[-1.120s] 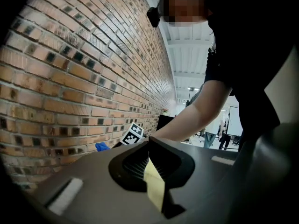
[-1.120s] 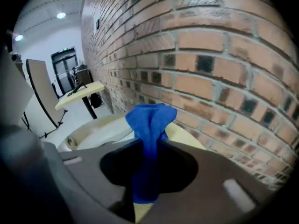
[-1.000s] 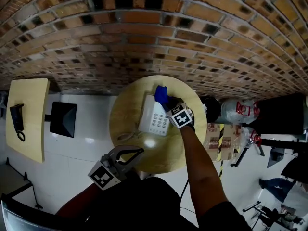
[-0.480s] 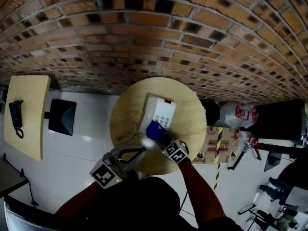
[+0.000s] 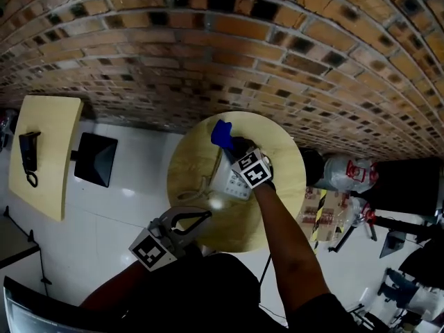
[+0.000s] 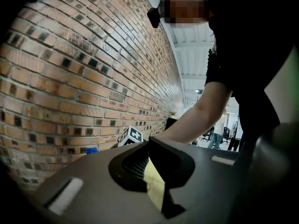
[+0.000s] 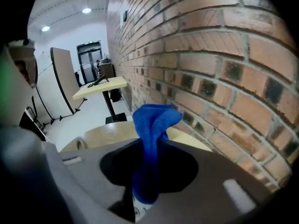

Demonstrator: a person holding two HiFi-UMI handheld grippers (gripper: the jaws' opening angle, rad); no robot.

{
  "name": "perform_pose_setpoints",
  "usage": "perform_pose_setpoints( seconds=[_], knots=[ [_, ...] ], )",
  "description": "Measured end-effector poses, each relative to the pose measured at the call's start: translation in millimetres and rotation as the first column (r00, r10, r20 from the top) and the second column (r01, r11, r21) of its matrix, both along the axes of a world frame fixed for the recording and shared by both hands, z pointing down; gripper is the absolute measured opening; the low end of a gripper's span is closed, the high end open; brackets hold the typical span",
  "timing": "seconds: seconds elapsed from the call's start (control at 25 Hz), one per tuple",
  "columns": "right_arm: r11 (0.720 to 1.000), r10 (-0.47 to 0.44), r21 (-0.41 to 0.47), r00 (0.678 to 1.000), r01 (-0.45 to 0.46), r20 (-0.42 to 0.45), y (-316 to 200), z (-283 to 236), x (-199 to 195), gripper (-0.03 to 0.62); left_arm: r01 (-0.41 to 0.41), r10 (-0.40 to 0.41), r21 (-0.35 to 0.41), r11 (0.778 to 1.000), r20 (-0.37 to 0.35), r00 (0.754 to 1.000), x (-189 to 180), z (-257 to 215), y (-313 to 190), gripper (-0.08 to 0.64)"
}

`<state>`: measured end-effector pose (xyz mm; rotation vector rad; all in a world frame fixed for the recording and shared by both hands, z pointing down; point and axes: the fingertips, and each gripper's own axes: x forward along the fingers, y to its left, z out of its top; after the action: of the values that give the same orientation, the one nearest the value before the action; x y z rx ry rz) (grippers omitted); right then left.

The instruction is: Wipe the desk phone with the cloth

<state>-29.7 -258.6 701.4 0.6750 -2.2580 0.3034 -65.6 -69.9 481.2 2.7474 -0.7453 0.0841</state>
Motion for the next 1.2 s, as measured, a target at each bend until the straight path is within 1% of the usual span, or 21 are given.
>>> perform_pose_setpoints(
  seconds=[0.16,0.2,0.24,0.28,0.32,0.44,0.52,0.6,0.72,0.84,0.92,0.96,1.04,1.12,1.2],
  knots=[
    [0.994,-0.109,0.023,0.993,0.11,-0.037,51.7,2.8,-21.9,0.089,0.019,-0.019,-0.024,1.0,-0.001,1.0,-8.0,2.6,-4.3,-0.011],
    [0.988,-0.15,0.022,0.988,0.151,-0.044,71.6,5.7,-27.7,0.089,0.013,-0.013,-0.015,1.0,0.003,1.0,-8.5,2.4,-5.7,-0.011],
    [0.981,-0.194,0.013,0.98,0.195,-0.049,93.9,10.9,-33.7,0.089,0.003,-0.003,0.01,1.0,0.009,1.0,-8.2,0.9,-7.2,-0.011],
    [0.972,-0.234,-0.004,0.971,0.234,-0.052,117.3,18.1,-38.6,0.089,-0.016,0.015,0.048,0.999,0.02,1.0,-7.0,-1.3,-8.3,-0.011],
    [0.964,-0.267,-0.028,0.962,0.266,-0.054,140.1,26.6,-41.5,0.089,-0.03,0.028,0.07,0.997,0.028,0.999,-5.5,-2.4,-8.7,-0.011],
    [0.946,-0.313,-0.113,0.948,0.305,-0.064,191.8,54.5,-38.1,0.089,-0.023,0.023,0.01,1.0,0.011,1.0,-1.1,0.9,-9.2,-0.011],
    [0.944,-0.308,-0.146,0.949,0.296,-0.064,209.0,66.2,-32.1,0.089,-0.031,0.031,0.008,0.999,0.003,1.0,2.7,-0.2,-9.8,-0.011],
    [0.953,-0.272,-0.149,0.961,0.262,-0.045,211.6,64.9,-25.3,0.089,-0.041,0.041,0.0,0.999,0.008,0.999,6.2,1.7,-9.0,-0.011],
    [0.979,-0.169,-0.116,0.986,0.168,-0.004,192.6,42.5,-7.1,0.089,-0.049,0.049,-0.004,0.999,0.002,0.999,13.3,3.2,-9.5,-0.011],
    [0.997,-0.027,-0.072,1.0,0.028,0.015,158.0,20.8,34.8,0.089,-0.07,0.07,0.005,0.998,-0.003,0.998,24.5,0.0,-10.4,-0.011],
    [0.996,0.077,-0.054,0.997,-0.076,0.018,134.0,13.9,73.1,0.089,-0.086,0.086,0.008,0.996,-0.01,0.996,32.8,-3.0,-10.2,-0.011],
    [0.99,0.133,-0.052,0.991,-0.132,0.013,124.3,13.5,94.2,0.089,-0.094,0.094,0.009,0.996,-0.012,0.995,36.4,-4.0,-9.5,-0.011],
    [0.968,0.245,-0.062,0.969,-0.245,-0.01,111.5,21.0,137.7,0.089,-0.109,0.109,0.01,0.994,-0.016,0.994,41.6,-4.5,-7.1,-0.011],
    [0.934,0.344,-0.088,0.938,-0.346,-0.045,108.8,36.9,174.4,0.089,-0.119,0.119,0.009,0.993,-0.016,0.993,44.0,-2.7,-4.9,-0.011],
    [0.897,0.415,-0.127,0.906,-0.423,-0.088,115.7,54.3,199.8,0.089,-0.13,0.13,-0.002,0.992,-0.005,0.992,45.9,1.5,-2.1,-0.011]
  ],
)
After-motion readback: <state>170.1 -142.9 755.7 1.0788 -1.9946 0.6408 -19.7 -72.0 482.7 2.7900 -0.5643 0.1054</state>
